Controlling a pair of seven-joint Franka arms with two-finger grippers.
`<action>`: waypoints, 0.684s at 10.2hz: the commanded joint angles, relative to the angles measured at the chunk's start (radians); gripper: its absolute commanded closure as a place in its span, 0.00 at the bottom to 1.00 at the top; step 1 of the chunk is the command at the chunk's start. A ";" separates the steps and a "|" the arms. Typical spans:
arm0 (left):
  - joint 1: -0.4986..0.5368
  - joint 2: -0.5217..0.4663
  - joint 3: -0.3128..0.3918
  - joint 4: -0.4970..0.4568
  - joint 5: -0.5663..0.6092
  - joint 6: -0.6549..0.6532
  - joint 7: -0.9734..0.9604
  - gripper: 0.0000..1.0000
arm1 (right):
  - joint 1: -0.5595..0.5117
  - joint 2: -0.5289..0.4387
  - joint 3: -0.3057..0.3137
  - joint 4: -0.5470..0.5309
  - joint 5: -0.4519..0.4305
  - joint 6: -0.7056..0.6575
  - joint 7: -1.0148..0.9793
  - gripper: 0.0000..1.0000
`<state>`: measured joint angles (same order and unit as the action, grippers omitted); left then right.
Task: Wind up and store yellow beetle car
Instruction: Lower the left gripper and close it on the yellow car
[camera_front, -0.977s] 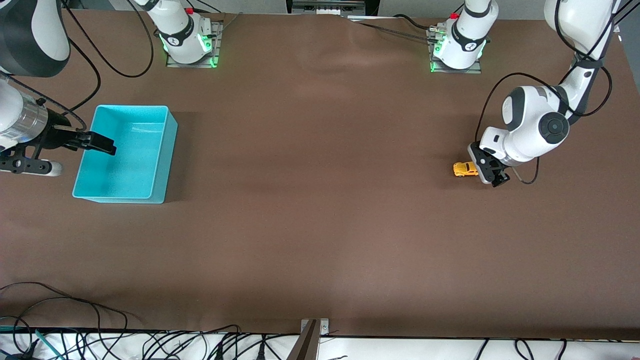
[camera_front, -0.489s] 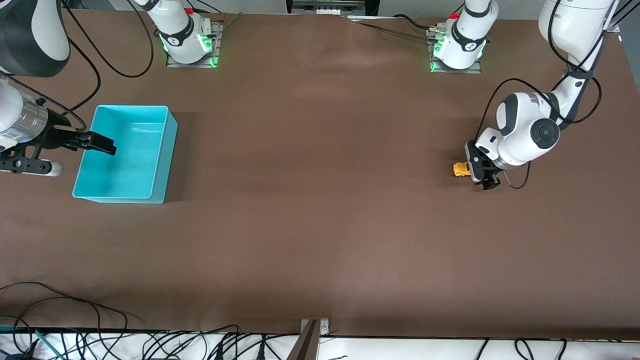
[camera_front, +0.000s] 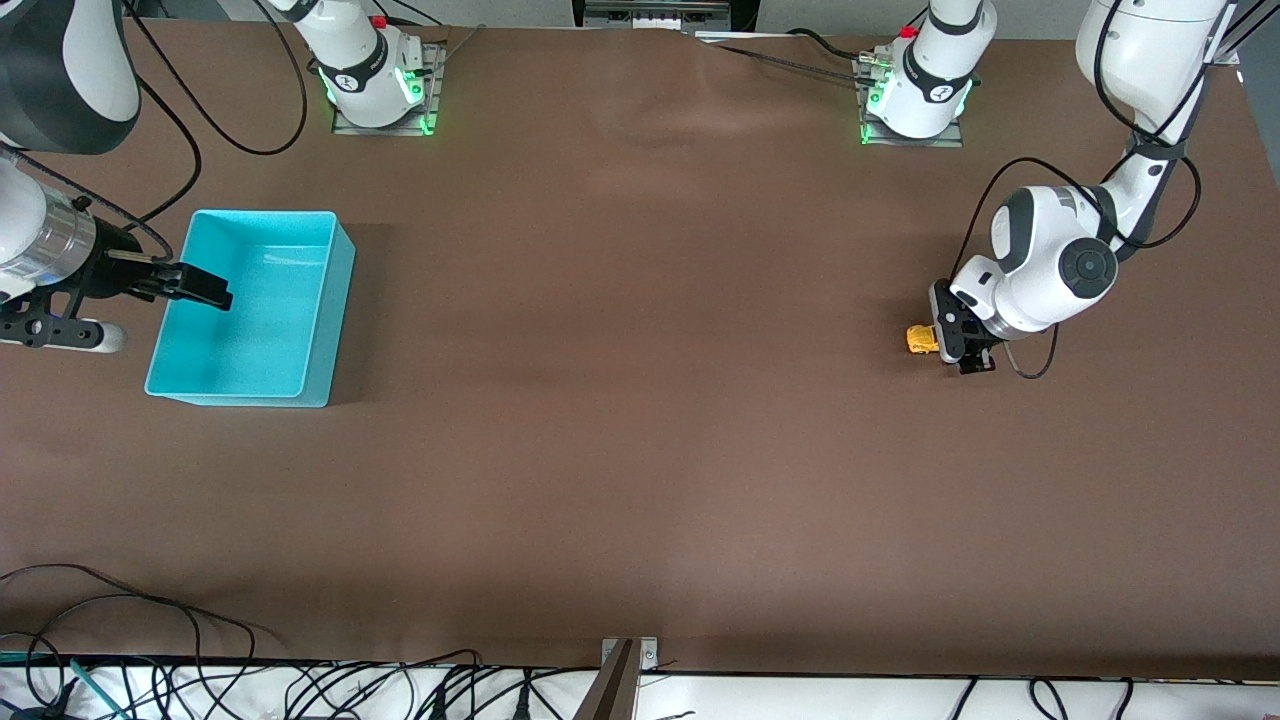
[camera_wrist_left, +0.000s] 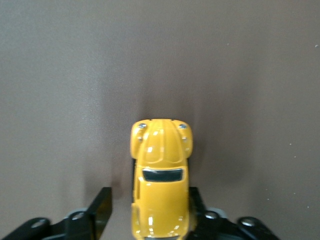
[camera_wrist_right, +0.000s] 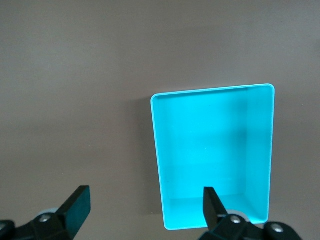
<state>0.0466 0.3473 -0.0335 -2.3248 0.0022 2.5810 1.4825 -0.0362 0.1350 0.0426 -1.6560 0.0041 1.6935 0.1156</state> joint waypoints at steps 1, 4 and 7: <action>-0.005 -0.007 0.001 0.002 0.083 0.007 0.050 0.91 | -0.004 0.001 0.002 0.012 0.017 -0.008 0.006 0.00; -0.005 -0.019 0.001 0.005 0.090 0.007 0.071 0.93 | -0.004 0.001 0.002 0.012 0.017 -0.005 -0.005 0.00; -0.005 -0.013 0.001 0.007 0.075 0.007 0.130 0.95 | -0.005 0.001 0.002 0.012 0.019 -0.005 -0.007 0.00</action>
<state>0.0435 0.3455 -0.0345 -2.3193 0.0625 2.5905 1.5855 -0.0362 0.1351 0.0426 -1.6560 0.0041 1.6936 0.1157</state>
